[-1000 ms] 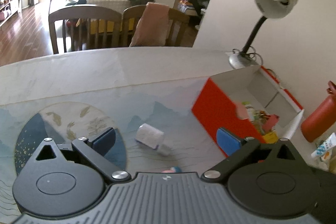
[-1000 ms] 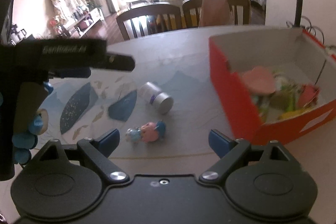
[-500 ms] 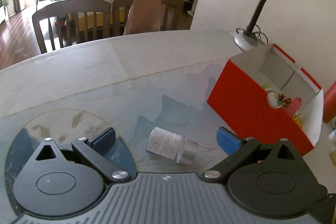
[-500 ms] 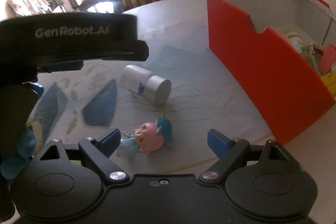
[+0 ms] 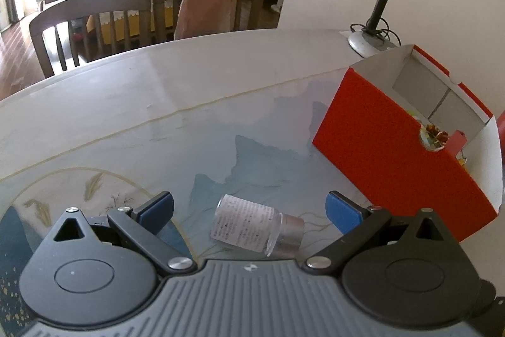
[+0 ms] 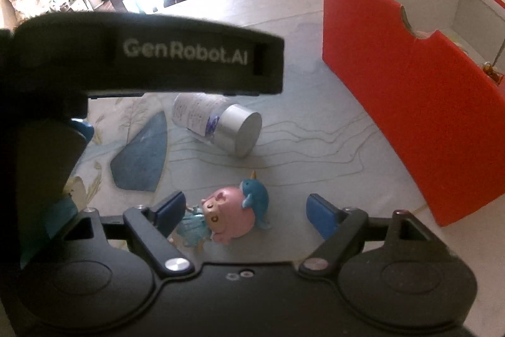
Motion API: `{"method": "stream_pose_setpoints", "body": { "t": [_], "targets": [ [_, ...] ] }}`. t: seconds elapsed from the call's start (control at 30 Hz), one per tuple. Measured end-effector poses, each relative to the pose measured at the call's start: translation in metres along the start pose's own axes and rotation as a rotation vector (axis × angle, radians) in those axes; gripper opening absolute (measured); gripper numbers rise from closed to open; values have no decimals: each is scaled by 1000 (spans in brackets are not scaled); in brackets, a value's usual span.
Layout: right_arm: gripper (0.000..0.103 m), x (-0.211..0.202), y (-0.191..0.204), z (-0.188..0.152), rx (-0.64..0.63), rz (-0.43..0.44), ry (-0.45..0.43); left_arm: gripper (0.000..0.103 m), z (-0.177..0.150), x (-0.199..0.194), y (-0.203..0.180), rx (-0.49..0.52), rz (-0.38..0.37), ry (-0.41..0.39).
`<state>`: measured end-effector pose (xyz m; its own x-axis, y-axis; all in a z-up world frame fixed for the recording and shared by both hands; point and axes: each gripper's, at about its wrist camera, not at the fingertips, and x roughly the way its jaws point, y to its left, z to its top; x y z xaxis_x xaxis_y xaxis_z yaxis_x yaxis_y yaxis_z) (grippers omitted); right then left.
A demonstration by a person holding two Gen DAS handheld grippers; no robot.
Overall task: Organize rigid objects
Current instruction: 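Withdraw both tools from the box back over the table, then grasp glass jar with left tool while right tool grasps pink-haired doll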
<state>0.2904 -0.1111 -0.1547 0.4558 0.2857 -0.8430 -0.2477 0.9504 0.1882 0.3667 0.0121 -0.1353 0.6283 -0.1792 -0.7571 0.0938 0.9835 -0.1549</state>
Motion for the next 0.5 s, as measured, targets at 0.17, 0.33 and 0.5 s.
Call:
{"method": "stream_pose_setpoints", "body": {
  "t": [0.17,0.33,0.5],
  "targets": [
    [77,-9,-6,-9,-54,21,19,103,-4,7,2,8,-8,13],
    [70,-19,-15,-21,-96,37,51,103,-9,12,0,37,-18,21],
    [53,-24,-16,-26,-130,75,49,102,-15,17,-4,77,2,12]
  ]
}}
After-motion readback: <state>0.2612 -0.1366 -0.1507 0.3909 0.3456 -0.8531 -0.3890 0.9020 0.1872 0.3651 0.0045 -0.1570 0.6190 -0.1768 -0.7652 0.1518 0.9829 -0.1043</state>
